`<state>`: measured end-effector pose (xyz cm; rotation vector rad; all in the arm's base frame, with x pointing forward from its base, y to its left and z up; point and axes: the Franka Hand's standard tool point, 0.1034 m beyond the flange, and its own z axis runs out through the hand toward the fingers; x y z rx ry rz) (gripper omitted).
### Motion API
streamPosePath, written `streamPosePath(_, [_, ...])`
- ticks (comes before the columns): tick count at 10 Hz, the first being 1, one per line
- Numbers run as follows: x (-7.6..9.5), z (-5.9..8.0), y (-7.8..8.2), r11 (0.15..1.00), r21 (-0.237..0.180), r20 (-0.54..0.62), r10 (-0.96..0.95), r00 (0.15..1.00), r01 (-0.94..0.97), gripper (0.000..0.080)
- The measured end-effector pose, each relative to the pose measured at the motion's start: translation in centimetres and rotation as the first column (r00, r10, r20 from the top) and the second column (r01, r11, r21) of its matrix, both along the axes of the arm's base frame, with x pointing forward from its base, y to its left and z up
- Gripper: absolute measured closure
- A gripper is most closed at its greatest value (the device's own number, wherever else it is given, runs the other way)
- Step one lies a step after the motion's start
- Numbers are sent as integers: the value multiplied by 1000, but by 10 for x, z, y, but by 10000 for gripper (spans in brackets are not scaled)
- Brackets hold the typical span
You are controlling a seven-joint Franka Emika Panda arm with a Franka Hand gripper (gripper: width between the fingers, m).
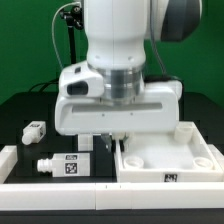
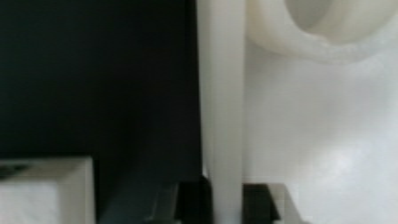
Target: Assemble one leg
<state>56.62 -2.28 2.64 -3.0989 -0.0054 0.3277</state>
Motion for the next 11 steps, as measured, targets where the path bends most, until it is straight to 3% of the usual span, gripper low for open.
streamPosePath(3, [10,-14,2,999,-14,2,-31,1000,31,745])
streamPosePath(11, [15,-15,1,998,-25,29,-60,998,61,745])
